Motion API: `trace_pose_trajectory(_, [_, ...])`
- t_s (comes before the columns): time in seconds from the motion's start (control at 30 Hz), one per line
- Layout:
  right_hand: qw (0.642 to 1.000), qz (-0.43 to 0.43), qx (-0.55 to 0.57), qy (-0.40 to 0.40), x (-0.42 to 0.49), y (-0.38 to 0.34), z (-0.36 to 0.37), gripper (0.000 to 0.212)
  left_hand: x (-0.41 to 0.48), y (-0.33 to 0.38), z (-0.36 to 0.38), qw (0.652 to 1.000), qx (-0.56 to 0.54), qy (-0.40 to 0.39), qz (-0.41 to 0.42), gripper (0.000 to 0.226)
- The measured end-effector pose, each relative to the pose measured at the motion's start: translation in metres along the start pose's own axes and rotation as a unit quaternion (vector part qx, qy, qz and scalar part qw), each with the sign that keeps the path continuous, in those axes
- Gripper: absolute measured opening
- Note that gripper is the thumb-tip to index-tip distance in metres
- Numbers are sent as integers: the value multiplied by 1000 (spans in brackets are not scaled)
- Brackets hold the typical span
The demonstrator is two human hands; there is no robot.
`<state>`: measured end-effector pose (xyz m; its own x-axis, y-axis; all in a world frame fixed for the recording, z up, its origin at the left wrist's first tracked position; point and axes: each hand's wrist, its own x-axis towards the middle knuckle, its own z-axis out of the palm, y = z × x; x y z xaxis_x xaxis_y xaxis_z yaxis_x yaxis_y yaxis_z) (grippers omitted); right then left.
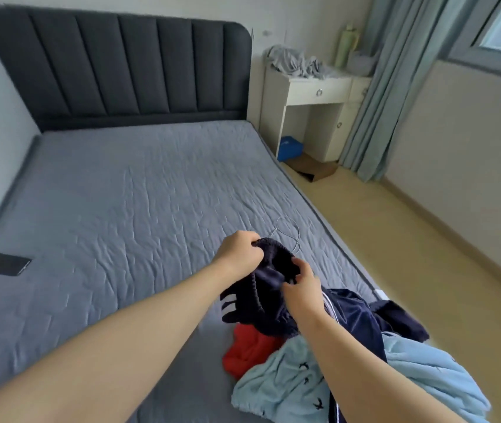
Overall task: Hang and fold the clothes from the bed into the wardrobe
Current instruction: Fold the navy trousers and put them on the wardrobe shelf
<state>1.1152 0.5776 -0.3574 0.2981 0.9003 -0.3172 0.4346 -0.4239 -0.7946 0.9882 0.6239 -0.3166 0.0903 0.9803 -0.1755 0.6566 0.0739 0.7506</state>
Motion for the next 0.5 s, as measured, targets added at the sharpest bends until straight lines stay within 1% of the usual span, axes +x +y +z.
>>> trace_pose_trajectory(0.1, [999,-30,-9,29,-23,-40,-8,60,-17,26,-52,997,-45,40,38,11])
trace_pose_trajectory(0.17, [998,-54,-5,29,-33,-65,-16,62,-25,46,-80,993,-80,55,63,14])
trace_pose_trajectory(0.3, [990,-132,17,38,-56,-115,-40,65,-48,94,-130,976,-167,91,106,13])
trace_pose_trajectory(0.37, [986,-157,20,49,-66,-136,-52,64,-62,116,-152,970,-172,114,128,14])
trace_pose_trajectory(0.4, [985,-165,19,50,-69,-146,-58,64,-68,125,-163,967,-167,133,139,18])
trace_pose_trajectory(0.43, [984,-170,14,45,-71,-157,-64,61,-75,134,-175,963,-164,153,149,22])
trace_pose_trajectory(0.5, [984,-174,9,22,-78,-178,-76,46,-88,151,-199,954,-174,181,165,23])
